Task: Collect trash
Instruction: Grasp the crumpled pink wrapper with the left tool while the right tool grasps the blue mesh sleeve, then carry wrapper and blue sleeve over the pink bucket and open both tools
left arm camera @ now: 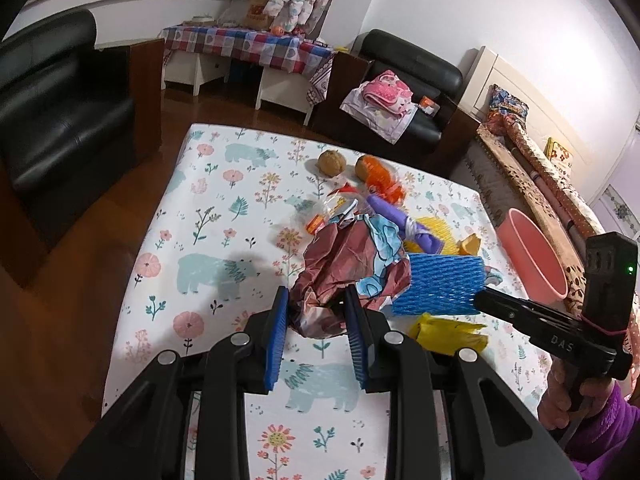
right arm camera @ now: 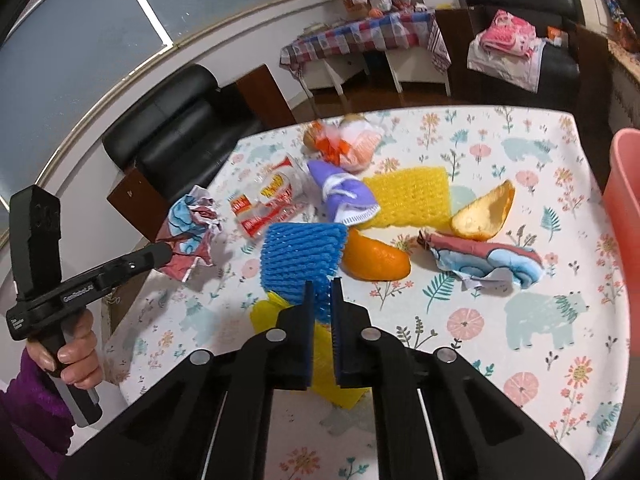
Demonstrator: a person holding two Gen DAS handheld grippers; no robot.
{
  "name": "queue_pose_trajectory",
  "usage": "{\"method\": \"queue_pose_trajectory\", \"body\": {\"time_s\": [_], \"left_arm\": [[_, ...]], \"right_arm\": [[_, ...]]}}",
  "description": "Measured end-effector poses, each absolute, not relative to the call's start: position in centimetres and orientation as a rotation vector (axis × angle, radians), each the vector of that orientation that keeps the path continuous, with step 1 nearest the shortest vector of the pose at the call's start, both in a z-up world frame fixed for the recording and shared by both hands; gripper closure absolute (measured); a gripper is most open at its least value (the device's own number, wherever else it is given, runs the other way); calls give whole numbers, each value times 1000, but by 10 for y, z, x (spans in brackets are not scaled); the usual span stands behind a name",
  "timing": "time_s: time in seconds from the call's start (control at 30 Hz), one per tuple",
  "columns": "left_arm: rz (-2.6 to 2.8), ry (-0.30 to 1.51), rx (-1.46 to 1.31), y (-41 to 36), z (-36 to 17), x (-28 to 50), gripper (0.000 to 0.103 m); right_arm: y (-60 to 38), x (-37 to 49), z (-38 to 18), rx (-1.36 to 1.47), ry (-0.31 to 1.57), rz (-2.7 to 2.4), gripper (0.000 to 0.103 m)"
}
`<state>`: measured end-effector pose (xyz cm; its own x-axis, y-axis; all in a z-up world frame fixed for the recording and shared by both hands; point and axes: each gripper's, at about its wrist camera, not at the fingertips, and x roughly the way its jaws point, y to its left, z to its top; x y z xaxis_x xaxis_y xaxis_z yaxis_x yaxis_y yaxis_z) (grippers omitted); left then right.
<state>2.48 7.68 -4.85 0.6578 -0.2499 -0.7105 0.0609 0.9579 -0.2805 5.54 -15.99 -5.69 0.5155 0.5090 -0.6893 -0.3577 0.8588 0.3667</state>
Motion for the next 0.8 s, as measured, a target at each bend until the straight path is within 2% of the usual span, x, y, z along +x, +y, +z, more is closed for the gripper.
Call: {"method": "queue_pose_trajectory", "body": {"time_s": [0.43, 0.8], "left_arm": [[-244, 776, -206, 37, -15, 24, 76], [-327, 768, -156, -32, 4, 46, 76]], "right_arm": [[-218, 34, -18, 258, 754, 391, 96], [-289, 21, -8, 320, 678, 189, 96]]}}
